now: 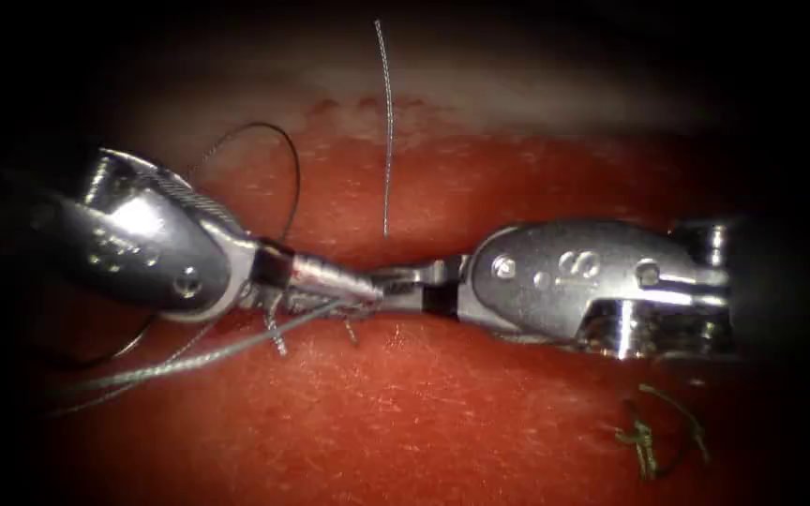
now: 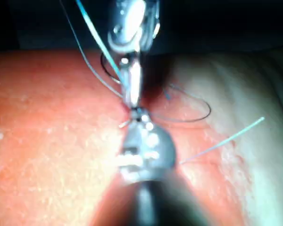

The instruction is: Wound Closure

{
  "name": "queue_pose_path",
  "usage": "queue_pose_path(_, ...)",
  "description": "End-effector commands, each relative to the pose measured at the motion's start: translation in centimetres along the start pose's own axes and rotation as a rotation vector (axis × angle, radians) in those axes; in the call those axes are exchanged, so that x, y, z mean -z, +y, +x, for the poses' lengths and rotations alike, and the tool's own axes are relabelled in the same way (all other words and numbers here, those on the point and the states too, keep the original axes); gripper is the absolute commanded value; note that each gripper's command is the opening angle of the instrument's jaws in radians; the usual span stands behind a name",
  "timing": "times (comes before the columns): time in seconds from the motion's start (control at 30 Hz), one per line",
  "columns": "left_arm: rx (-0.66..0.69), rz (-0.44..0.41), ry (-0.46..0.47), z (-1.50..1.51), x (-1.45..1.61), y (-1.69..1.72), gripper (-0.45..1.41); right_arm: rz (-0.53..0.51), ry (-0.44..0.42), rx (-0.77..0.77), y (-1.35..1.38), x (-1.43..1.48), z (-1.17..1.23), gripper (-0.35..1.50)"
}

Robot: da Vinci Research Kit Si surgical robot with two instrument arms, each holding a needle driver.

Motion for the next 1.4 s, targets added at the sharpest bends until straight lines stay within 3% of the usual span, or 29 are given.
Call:
queue_pose_path(0.03,0.025,0.000,0.005,0.00,-0.05,0.00,0.48,-0.007,0.006,0.000,0.04,-0.04,-0.05,-0.35)
queue_pose_path(0.23,0.142,0.036,-0.024,0.07,0.03,-0.03,0.77,-0.044,0.042,-0.018,0.26,0.20,-0.24,-0.35)
queue_pose_path(0.4,0.149,0.043,-0.030,0.04,0.22,0.04,0.76,-0.070,0.055,-0.052,0.44,0.43,-0.45,-0.35)
queue_pose_path(0.7,0.119,0.009,-0.005,0.03,0.32,0.08,0.64,-0.070,0.063,-0.080,0.56,0.46,-0.67,-0.35)
queue_pose_path(0.87,0.093,-0.006,0.060,0.10,0.35,0.09,0.59,-0.077,0.071,-0.109,0.67,0.53,-0.86,-0.35)
queue_pose_path(0.93,0.063,-0.023,0.128,0.13,0.38,0.09,0.57,-0.083,0.073,-0.117,0.72,0.57,-0.93,-0.35)
queue_pose_path(1.2,0.057,0.022,0.276,0.26,0.49,-0.01,0.62,-0.087,0.088,-0.129,0.74,0.60,-0.97,-0.35)
queue_pose_path(1.4,0.021,-0.008,0.305,0.29,0.48,0.03,0.42,-0.087,0.090,-0.135,0.74,0.61,-0.97,-0.35)
